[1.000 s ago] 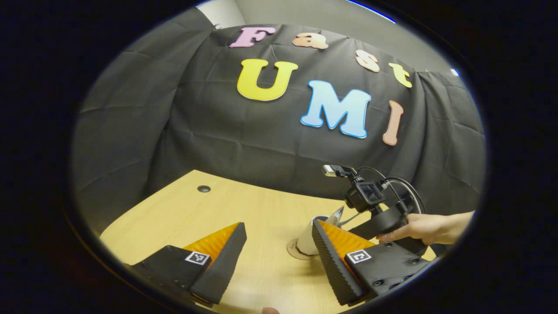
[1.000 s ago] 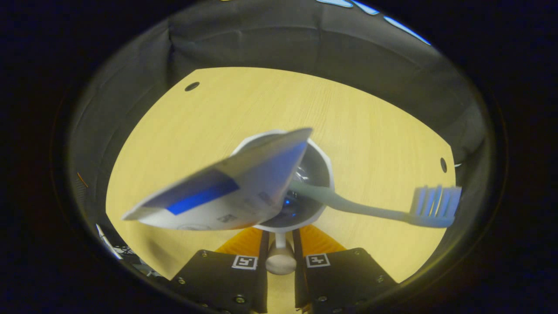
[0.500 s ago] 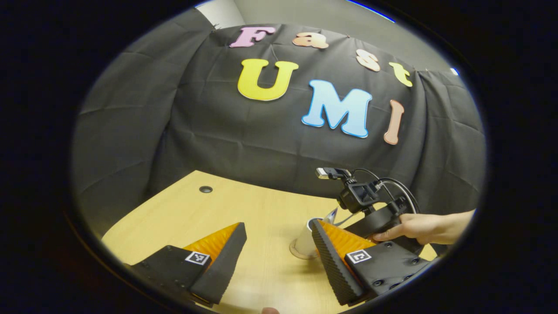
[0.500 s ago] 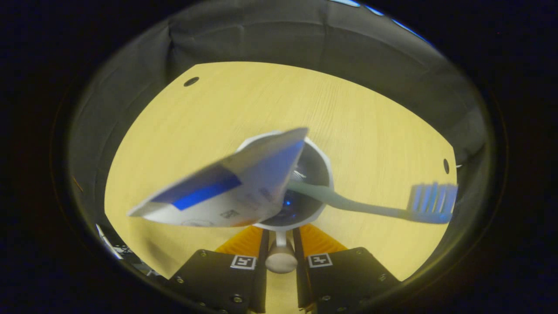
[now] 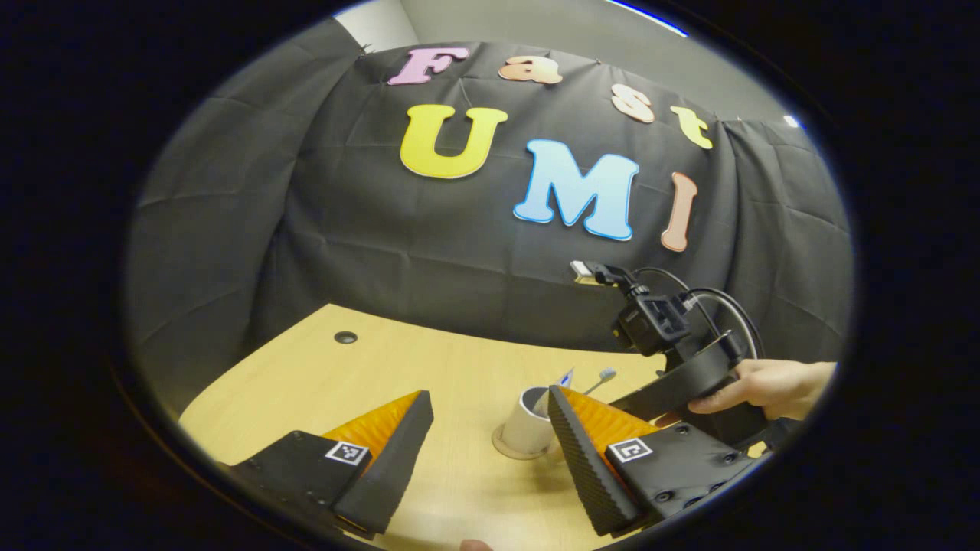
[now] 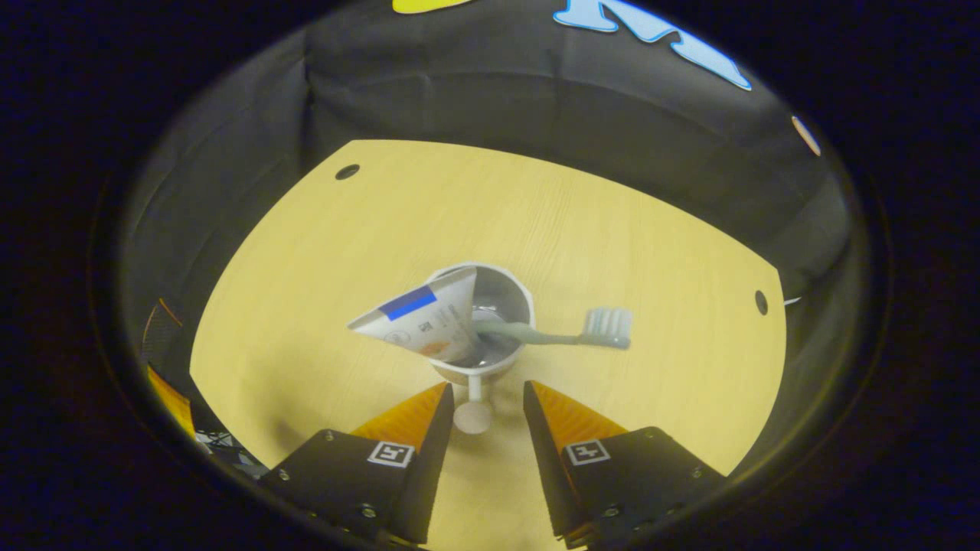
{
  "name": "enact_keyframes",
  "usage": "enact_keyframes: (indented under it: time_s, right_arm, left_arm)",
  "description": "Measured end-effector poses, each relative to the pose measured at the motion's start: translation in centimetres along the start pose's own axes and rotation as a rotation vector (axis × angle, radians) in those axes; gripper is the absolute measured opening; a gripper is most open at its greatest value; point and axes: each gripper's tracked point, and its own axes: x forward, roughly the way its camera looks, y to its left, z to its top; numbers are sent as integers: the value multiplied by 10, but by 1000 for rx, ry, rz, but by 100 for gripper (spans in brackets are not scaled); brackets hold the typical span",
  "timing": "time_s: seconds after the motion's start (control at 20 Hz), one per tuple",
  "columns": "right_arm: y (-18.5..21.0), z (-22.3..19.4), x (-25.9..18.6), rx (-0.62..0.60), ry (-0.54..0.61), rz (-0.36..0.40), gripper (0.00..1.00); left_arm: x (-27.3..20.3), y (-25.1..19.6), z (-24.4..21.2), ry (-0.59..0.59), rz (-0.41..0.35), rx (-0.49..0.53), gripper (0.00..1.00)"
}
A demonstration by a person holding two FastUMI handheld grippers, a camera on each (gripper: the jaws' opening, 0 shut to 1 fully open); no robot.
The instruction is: Put the toothbrush and toothpaste on the desktop into the cup, then pick up the cup and place it on the coaster on the desktop.
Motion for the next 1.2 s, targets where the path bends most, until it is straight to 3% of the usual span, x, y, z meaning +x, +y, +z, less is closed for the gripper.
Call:
enact_keyframes:
  time_s: [0.25, 0.35, 0.4, 0.5, 0.85, 1.2]
  right_arm:
    - [-11, -5, -39, 49, -99, 21, 58]
    - [-18, -8, -52, 62, -155, 8, 87]
    - [-21, -8, -61, 71, -186, 1, 82]
    - [-28, -8, -83, 108, -253, -9, 88]
    - [-59, -11, -158, 177, -531, -99, 88]
    - [-79, -5, -224, 114, -867, -194, 88]
  left_arm:
    - [6, -18, 8, -8, -20, 15, 97]
    - [7, -27, 13, -15, -31, 33, 97]
    - [7, -32, 16, -22, -36, 40, 98]
    - [8, -41, 24, -36, -48, 50, 97]
    - [6, -76, 42, -84, -68, 62, 96]
    - [-14, -98, 70, -176, -41, 81, 97]
